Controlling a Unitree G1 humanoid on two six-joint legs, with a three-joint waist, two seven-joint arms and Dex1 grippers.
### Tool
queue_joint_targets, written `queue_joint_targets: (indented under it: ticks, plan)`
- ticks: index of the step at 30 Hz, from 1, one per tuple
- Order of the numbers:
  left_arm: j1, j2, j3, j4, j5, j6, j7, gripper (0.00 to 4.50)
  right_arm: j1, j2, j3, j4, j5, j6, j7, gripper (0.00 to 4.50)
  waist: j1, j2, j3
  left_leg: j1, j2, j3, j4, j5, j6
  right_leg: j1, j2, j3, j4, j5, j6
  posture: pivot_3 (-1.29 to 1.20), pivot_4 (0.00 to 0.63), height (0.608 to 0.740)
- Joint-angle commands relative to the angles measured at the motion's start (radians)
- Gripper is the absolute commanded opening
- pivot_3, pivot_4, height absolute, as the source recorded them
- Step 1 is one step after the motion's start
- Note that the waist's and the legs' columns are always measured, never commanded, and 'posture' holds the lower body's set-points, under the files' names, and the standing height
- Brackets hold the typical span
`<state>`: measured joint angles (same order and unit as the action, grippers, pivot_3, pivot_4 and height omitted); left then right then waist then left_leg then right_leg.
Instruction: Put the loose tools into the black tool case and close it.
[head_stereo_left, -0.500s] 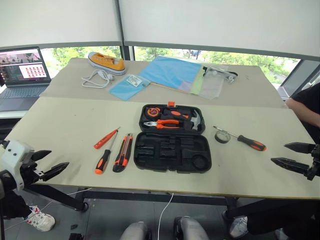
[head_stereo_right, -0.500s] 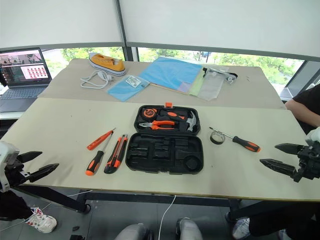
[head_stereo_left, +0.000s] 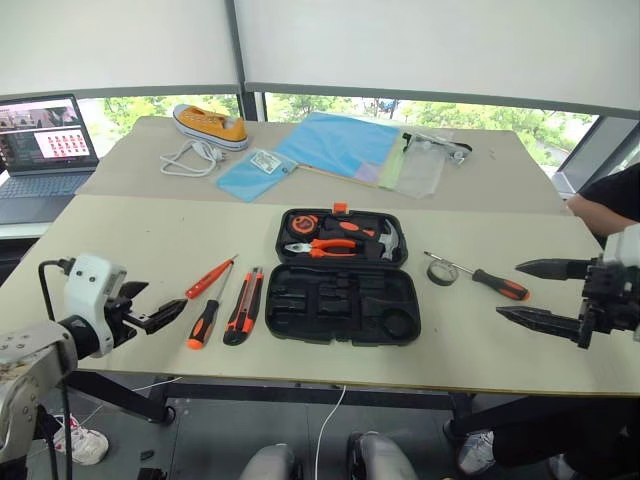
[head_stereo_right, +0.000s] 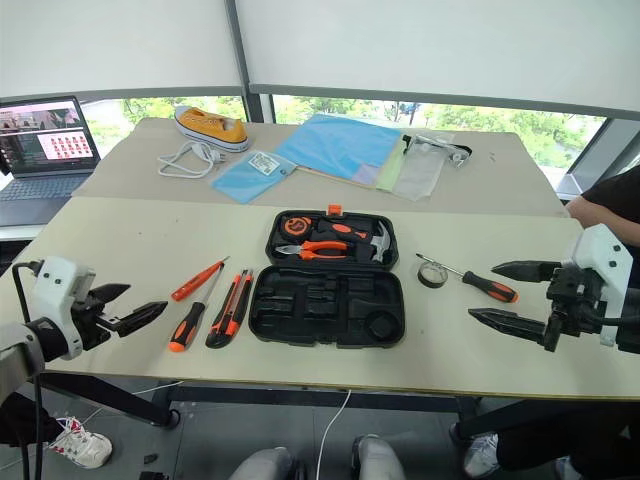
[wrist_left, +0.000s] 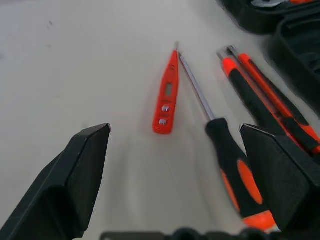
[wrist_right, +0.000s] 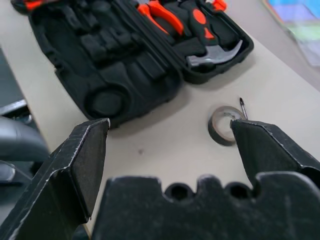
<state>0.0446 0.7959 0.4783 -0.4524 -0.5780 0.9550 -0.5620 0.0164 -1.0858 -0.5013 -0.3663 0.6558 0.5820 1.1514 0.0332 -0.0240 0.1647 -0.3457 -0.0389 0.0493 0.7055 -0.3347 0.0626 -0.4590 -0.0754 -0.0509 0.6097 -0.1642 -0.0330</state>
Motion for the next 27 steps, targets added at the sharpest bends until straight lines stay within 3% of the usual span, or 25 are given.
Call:
queue_joint_targets:
  ticks: [1, 11, 14, 20, 22, 27]
  plan:
    - [-0.063, -0.026, -0.059, -0.083, -0.039, 0.175, 0.104, 4.47, -0.055, 0.01, 0.064, -0.216, 0.122, 0.059, -0.05, 4.5, 0.003, -0.001, 0.0, 0.0, 0.0, 0.0, 0.0, 0.0, 0.0, 0.0, 0.0, 0.0, 0.0, 0.0, 0.0, 0.0, 0.15, 0.718]
    - [-0.12, -0.065, -0.175, -0.089, -0.027, 0.306, 0.189, 4.47, -0.203, 0.038, 0.223, -0.322, 0.209, 0.081, -0.102, 4.5, 0.005, -0.003, 0.001, -0.001, -0.001, -0.001, 0.003, 0.001, -0.002, 0.001, 0.0, 0.0, 0.0, 0.0, 0.0, 0.0, 0.15, 0.718]
    - [-0.112, -0.061, -0.223, -0.076, -0.011, 0.303, 0.192, 3.68, -0.23, 0.049, 0.265, -0.308, 0.183, 0.063, -0.096, 4.5, 0.005, -0.003, 0.001, -0.001, -0.001, -0.001, 0.003, 0.001, -0.001, 0.001, 0.0, 0.0, 0.0, 0.0, 0.0, 0.0, 0.15, 0.718]
    - [-0.134, -0.085, -0.21, -0.071, -0.038, 0.306, 0.164, 1.39, -0.275, 0.072, 0.308, -0.283, 0.152, 0.049, -0.105, 4.5, 0.007, -0.003, 0.001, 0.0, -0.001, -0.001, 0.005, 0.001, -0.001, 0.001, 0.0, 0.0, 0.001, 0.0, 0.0, 0.0, 0.15, 0.718]
    - [-0.144, -0.084, -0.196, -0.072, -0.047, 0.312, 0.156, 0.87, -0.273, 0.077, 0.312, -0.285, 0.143, 0.045, -0.104, 4.5, 0.007, -0.003, 0.001, -0.001, -0.001, -0.001, 0.006, 0.001, -0.001, 0.001, 0.0, 0.0, 0.001, 0.0, 0.0, 0.0, 0.15, 0.718]
    - [-0.193, -0.045, -0.155, -0.023, -0.043, 0.289, 0.128, 0.88, -0.253, 0.078, 0.305, -0.285, 0.135, 0.049, -0.106, 4.5, 0.006, -0.004, 0.001, -0.001, -0.001, -0.001, 0.006, 0.001, -0.001, 0.001, 0.0, -0.001, 0.001, 0.0, 0.0, 0.0, 0.15, 0.718]
